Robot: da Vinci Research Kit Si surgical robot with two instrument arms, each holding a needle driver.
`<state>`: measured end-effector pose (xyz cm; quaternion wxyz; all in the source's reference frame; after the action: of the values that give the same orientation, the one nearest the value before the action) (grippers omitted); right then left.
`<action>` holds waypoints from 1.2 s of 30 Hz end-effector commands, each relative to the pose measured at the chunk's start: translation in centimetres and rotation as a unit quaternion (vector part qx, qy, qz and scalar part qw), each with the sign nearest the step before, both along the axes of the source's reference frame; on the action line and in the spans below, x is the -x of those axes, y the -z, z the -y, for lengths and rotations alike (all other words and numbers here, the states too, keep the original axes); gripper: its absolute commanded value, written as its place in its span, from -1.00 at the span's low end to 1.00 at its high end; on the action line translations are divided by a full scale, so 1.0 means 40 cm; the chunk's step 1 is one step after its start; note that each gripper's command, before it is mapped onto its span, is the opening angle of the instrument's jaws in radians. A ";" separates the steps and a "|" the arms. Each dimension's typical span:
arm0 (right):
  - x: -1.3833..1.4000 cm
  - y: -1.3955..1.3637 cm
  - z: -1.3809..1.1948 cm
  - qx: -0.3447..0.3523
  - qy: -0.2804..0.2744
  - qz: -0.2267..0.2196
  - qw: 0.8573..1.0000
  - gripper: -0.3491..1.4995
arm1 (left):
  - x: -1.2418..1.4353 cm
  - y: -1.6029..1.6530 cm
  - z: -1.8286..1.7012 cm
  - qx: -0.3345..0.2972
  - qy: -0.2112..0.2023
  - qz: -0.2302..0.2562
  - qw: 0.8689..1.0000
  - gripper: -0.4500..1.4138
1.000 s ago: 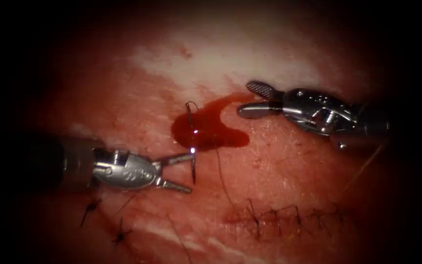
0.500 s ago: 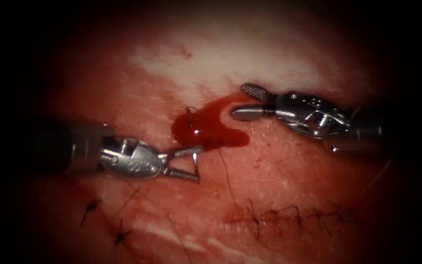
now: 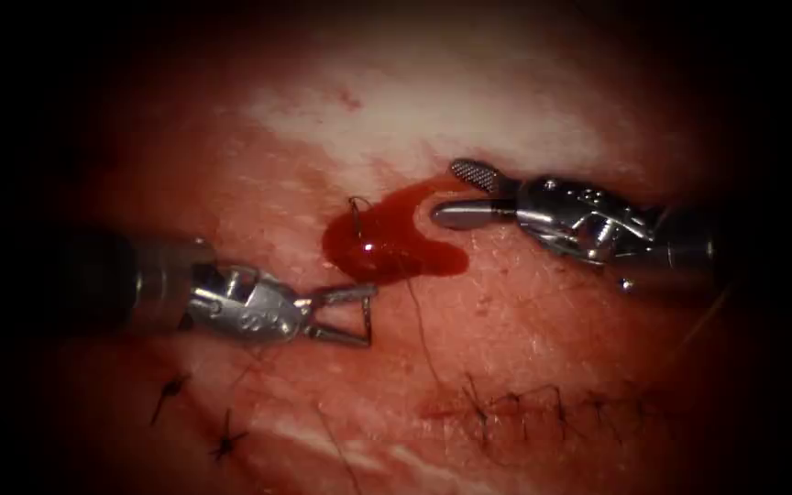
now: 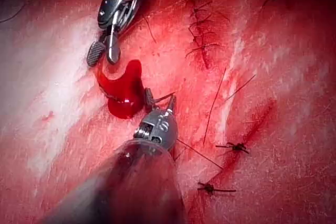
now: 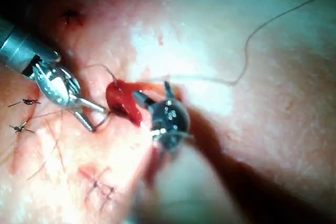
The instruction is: Wound Closure
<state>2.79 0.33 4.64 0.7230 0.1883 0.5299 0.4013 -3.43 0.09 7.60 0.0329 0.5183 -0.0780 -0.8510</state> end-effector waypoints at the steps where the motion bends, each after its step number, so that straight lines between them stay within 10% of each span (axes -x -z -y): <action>1: -0.0017 -0.0012 0.0014 -0.001 0.001 -0.001 1.000 0.51 | 0.0014 -0.0022 0.0014 -0.001 -0.001 -0.001 1.000 -0.30; 12: -0.0041 -0.0018 0.0025 0.002 -0.004 0.001 1.000 0.51 | 0.0055 -0.0056 0.0002 0.005 0.002 -0.008 1.000 -0.37; 16: -0.0042 -0.0018 0.0027 0.002 -0.005 -0.001 1.000 0.47 | 0.0047 -0.0057 0.0004 0.012 0.000 -0.006 1.000 -1.00; 29: -0.0041 -0.0023 0.0030 0.003 -0.004 -0.001 1.000 0.40 | 0.0024 0.0057 -0.0014 -0.115 0.057 0.033 0.991 -1.00; 32: -0.0041 -0.0024 0.0031 0.001 -0.006 -0.001 1.000 0.40 | 0.0031 0.0101 -0.0020 -0.274 0.073 0.095 0.954 -1.00; 36: -0.0041 -0.0023 0.0033 -0.004 -0.008 -0.002 1.000 0.38 | 0.0035 0.0115 -0.0005 -0.335 0.074 0.118 0.932 -1.00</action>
<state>2.89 0.26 4.69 0.7179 0.1861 0.5313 0.4095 -3.52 0.14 7.07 -0.2147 0.5900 0.1765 -0.7581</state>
